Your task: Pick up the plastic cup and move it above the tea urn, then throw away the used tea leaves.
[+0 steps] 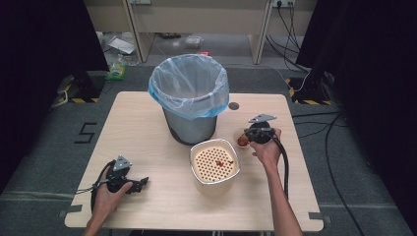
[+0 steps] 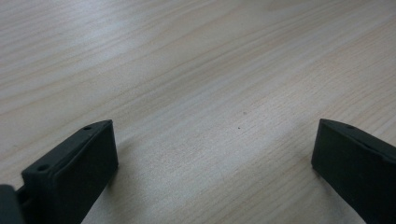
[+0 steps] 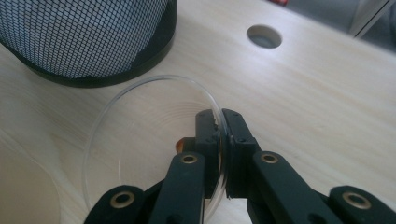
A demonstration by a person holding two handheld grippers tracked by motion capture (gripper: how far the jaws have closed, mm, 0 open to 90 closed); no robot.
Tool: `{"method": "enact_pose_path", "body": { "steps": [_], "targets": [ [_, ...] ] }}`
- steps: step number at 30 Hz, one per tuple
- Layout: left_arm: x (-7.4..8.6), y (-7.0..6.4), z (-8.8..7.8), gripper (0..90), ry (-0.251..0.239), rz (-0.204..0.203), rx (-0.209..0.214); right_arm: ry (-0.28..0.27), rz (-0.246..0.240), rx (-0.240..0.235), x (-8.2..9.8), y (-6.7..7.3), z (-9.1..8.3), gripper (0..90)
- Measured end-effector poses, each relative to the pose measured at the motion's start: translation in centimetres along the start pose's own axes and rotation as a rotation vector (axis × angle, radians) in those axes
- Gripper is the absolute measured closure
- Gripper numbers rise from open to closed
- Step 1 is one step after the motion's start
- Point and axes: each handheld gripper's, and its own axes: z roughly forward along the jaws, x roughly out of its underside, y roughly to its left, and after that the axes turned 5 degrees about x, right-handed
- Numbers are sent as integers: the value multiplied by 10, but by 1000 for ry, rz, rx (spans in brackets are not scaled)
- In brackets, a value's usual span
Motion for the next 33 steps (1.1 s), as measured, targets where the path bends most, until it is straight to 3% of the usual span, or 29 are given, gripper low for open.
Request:
{"method": "enact_pose_path", "body": {
  "steps": [4, 7, 12, 21, 27, 33],
  "targets": [
    [0, 0, 0, 0, 0, 0, 0, -72, -37, 70, 4, 2, -17, 865],
    [0, 0, 0, 0, 0, 0, 0, -118, -17, 74, 9, 3, -27, 865],
    [0, 0, 0, 0, 0, 0, 0, -149, -7, 72, 10, 2, -38, 865],
    [0, 0, 0, 0, 0, 0, 0, -219, -24, 92, 4, 4, -59, 864],
    [0, 0, 0, 0, 0, 0, 0, -277, -59, 132, -2, 7, -74, 864],
    [0, 0, 0, 0, 0, 0, 0, -337, -107, 160, -12, 21, -91, 863]
  ]
}}
